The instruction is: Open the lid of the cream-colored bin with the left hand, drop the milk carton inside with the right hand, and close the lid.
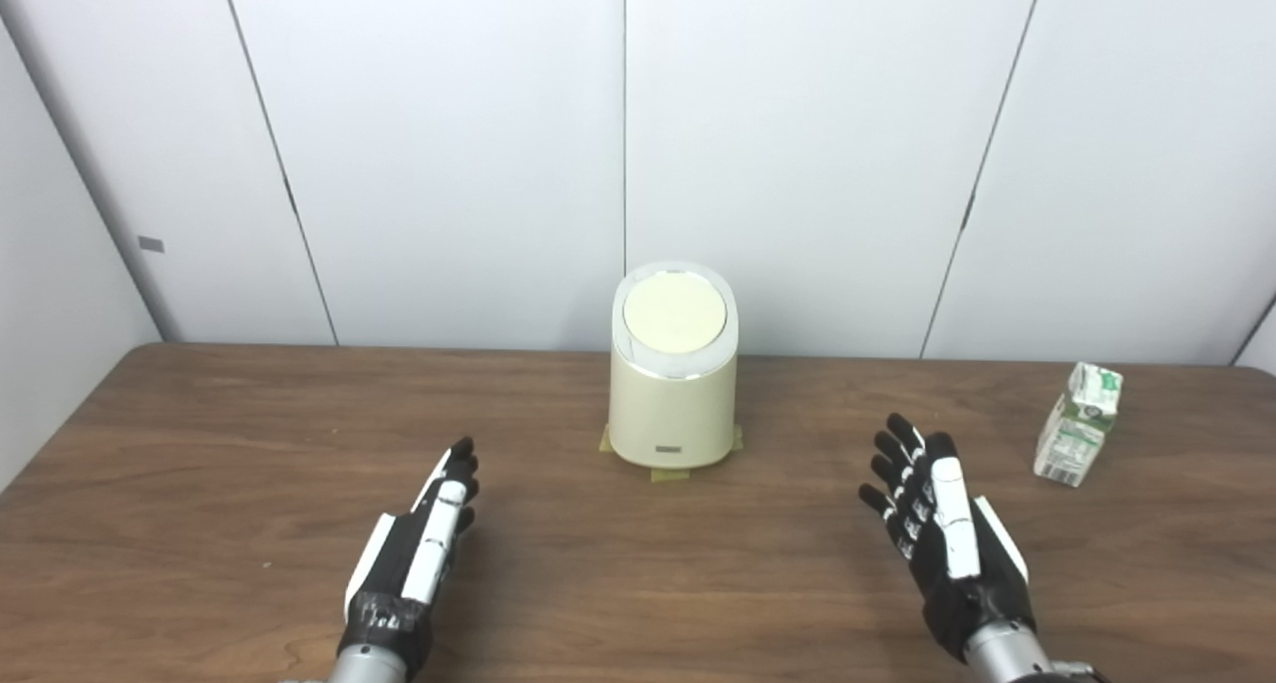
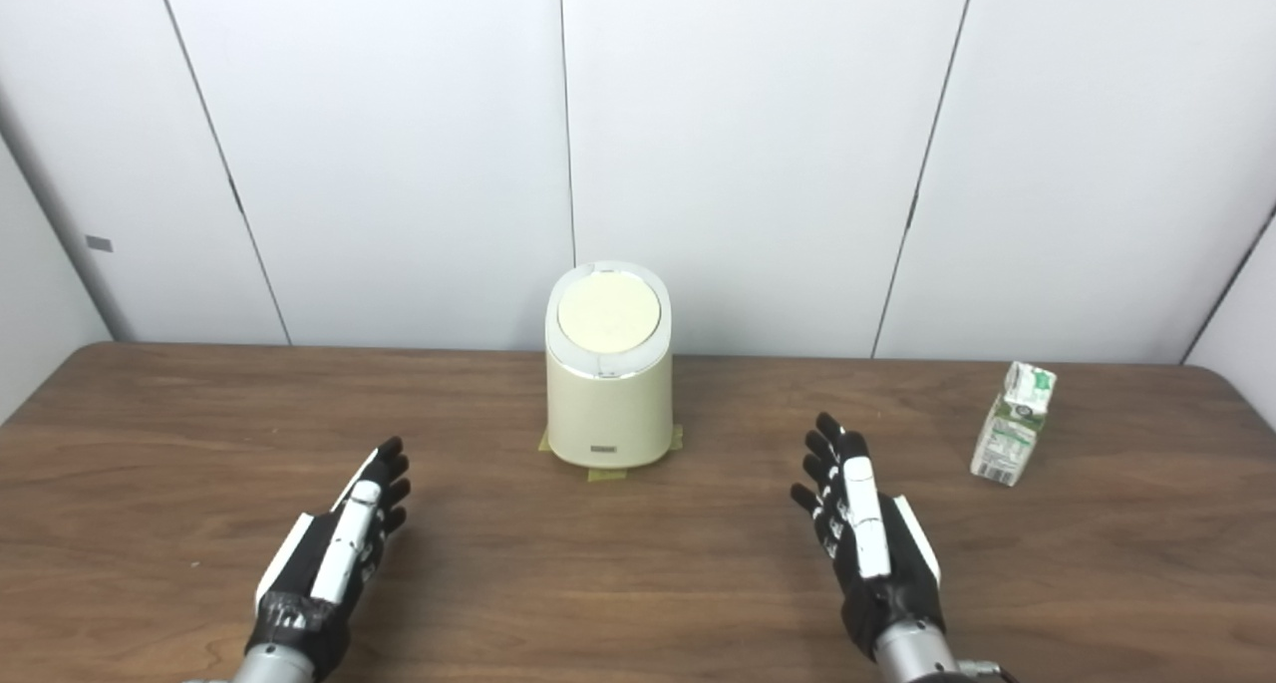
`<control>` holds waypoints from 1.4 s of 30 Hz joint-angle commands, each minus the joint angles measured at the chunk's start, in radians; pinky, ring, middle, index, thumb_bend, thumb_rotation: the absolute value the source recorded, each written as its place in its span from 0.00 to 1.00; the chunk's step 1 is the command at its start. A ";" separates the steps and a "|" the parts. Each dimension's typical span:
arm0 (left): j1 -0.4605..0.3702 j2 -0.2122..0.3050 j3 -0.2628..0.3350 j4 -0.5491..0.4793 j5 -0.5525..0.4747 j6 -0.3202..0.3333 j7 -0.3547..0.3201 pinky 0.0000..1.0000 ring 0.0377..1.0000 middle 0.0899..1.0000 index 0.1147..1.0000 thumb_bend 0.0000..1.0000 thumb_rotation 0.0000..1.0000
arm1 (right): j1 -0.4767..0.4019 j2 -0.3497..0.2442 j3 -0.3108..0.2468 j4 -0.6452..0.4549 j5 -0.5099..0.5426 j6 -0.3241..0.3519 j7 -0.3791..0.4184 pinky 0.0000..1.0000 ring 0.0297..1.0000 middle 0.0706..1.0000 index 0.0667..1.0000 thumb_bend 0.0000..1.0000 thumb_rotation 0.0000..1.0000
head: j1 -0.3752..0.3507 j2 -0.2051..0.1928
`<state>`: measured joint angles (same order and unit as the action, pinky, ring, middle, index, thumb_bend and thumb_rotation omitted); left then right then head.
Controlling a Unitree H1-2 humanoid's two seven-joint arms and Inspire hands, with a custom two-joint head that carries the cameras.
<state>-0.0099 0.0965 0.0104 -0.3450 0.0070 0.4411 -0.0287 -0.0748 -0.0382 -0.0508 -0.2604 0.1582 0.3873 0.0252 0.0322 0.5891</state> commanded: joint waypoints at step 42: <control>-0.927 -0.038 -0.043 0.755 0.736 0.001 -0.240 0.72 0.94 1.00 1.00 0.86 0.18 | -0.029 0.039 0.063 0.015 -0.059 -0.031 0.011 0.92 0.99 0.97 0.98 0.62 1.00 | -0.014 -0.037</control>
<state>-0.8628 0.0484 -0.0139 0.4113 0.7499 0.4672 -0.3137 -0.0659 -0.0096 0.0070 -0.2145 0.0981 0.3845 0.0362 0.0184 0.5492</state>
